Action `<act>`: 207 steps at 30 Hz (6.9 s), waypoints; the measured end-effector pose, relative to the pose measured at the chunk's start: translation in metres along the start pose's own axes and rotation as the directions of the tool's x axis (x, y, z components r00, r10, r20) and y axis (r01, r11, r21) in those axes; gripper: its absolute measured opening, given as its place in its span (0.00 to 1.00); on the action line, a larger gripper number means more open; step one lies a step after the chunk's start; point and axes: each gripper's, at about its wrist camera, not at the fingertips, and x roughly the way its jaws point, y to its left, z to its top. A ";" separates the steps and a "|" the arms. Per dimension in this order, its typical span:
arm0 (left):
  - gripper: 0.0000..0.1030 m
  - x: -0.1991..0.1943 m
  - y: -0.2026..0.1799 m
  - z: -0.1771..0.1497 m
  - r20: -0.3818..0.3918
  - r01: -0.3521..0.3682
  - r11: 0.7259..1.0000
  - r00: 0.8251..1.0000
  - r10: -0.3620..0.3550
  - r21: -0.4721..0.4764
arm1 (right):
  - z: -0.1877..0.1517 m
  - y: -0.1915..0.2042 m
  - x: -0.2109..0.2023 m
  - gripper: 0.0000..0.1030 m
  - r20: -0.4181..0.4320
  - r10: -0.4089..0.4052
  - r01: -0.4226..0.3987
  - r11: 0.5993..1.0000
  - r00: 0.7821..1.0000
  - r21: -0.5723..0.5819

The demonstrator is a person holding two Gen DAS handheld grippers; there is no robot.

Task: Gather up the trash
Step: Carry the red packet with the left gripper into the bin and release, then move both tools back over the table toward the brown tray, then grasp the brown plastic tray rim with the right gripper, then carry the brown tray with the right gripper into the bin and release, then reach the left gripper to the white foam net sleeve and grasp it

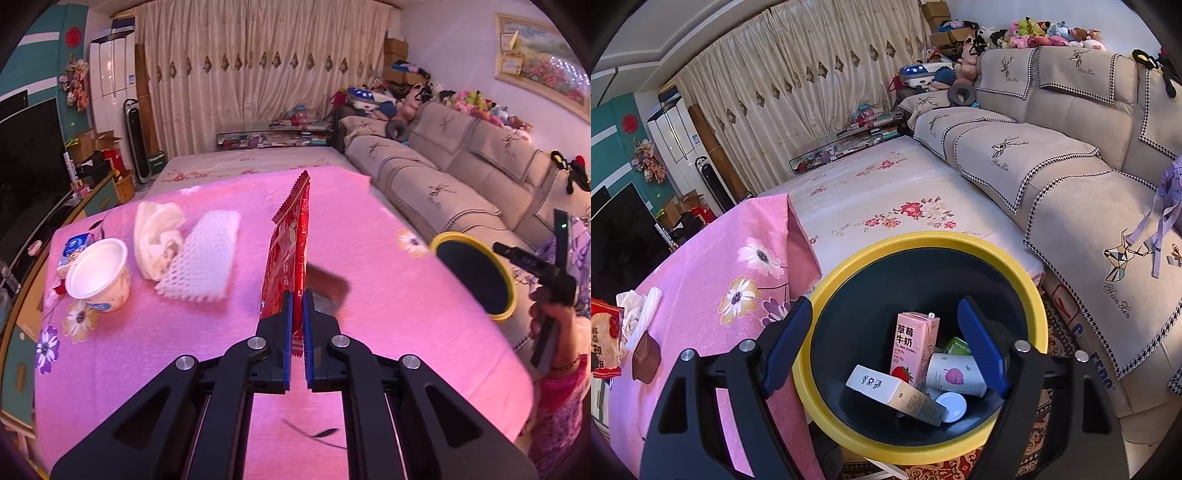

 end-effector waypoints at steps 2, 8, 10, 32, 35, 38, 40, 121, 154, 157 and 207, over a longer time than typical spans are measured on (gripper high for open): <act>0.06 -0.003 -0.018 0.003 0.005 0.033 0.999 0.999 -0.033 0.011 | 0.000 -0.004 -0.004 0.74 0.007 -0.001 0.001 1.000 1.000 0.002; 0.06 0.009 -0.090 0.017 -0.008 0.145 0.987 0.989 -0.145 0.068 | 0.003 -0.025 -0.014 0.74 0.027 -0.011 0.011 1.000 1.000 0.016; 0.06 0.017 -0.113 0.021 -0.024 0.185 0.979 0.983 -0.184 0.082 | 0.003 -0.033 -0.016 0.74 0.029 -0.019 0.019 1.000 0.999 0.013; 0.06 0.181 -0.320 0.057 -0.237 0.352 0.922 0.921 -0.310 0.160 | -0.005 -0.116 -0.035 0.74 0.043 -0.097 0.094 0.993 0.994 0.067; 0.07 0.196 -0.335 0.057 -0.254 0.348 0.924 0.919 -0.301 0.162 | -0.006 -0.122 -0.034 0.74 0.041 -0.095 0.091 0.993 0.995 0.074; 0.18 0.204 -0.340 0.054 -0.255 0.331 0.930 0.924 -0.285 0.157 | -0.006 -0.125 -0.033 0.74 0.040 -0.094 0.090 0.993 0.995 0.077; 0.33 0.205 -0.338 0.054 -0.247 0.319 0.936 0.928 -0.277 0.149 | -0.008 -0.125 -0.034 0.74 0.039 -0.096 0.092 0.993 0.995 0.080; 0.94 -0.052 0.054 -0.074 0.028 -0.119 0.959 0.991 0.130 -0.258 | -0.062 0.287 0.028 0.06 -0.297 0.243 -0.364 0.797 0.923 -0.482; 0.94 -0.029 0.007 -0.066 -0.015 -0.112 0.980 0.994 0.111 -0.166 | -0.003 0.041 -0.021 0.06 -0.059 0.034 -0.044 0.983 0.998 -0.179; 0.94 -0.025 0.001 -0.066 -0.024 -0.107 0.983 0.994 0.105 -0.149 | -0.005 0.020 -0.014 0.06 -0.069 0.000 -0.011 0.987 0.998 -0.158; 0.86 0.137 0.051 0.039 -0.162 -0.180 0.981 0.973 0.167 -0.072 | -0.011 -0.018 0.028 0.30 -0.112 -0.055 0.045 0.994 0.992 -0.096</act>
